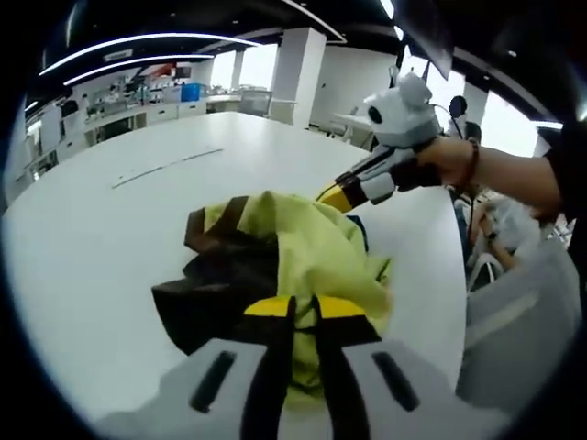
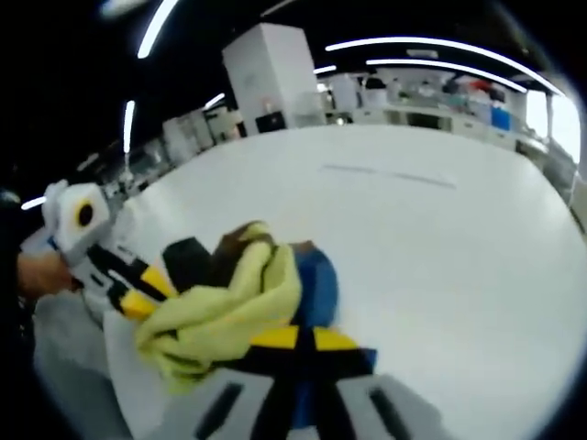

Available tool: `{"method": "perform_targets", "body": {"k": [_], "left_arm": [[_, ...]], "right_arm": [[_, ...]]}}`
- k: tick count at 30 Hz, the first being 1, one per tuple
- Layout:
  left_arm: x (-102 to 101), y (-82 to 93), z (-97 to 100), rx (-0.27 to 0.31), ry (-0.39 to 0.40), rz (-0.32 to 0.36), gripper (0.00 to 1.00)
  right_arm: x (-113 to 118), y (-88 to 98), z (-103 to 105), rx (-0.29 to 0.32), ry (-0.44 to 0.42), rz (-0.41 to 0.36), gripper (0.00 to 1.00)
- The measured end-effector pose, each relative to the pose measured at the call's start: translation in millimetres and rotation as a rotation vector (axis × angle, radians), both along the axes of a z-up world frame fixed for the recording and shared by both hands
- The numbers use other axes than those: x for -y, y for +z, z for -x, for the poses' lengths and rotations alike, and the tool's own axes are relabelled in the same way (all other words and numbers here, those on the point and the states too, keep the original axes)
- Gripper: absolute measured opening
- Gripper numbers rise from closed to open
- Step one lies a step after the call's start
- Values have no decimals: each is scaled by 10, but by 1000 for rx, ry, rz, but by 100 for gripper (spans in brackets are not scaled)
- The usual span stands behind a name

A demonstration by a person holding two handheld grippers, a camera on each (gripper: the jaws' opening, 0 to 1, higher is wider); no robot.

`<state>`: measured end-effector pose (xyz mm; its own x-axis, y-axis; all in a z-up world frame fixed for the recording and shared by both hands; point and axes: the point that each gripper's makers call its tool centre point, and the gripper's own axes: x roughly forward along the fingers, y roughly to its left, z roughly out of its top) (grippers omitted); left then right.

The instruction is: Fold the garment on the visible template until the final outline fits inside the template.

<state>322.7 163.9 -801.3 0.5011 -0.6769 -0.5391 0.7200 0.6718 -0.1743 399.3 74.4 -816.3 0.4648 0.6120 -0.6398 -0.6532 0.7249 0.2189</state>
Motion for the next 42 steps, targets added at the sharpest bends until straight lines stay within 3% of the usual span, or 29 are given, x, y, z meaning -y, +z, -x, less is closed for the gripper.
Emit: {"method": "perform_targets", "body": {"k": [12,15,20,27,31,36,42], "left_arm": [[-78,97,-45,84,-31,-38,2],[-78,196,-52,136,-53,-40,3],[-109,347,-74,197,-66,-39,8],[-242,406,-231,252,-17,-74,22],[-300,359,-307,249,5,-91,23],[-351,185,-338,211,-9,-152,11],[-379,49,-332,155,-1,-175,6]], "right_arm": [[5,-13,9,9,5,12,0],[11,-2,14,11,7,15,0],[20,-6,7,8,5,6,0],[24,-8,-4,5,8,3,0],[24,-8,3,5,11,3,0],[20,-6,6,8,12,3,0],[29,23,16,23,17,4,0]]}}
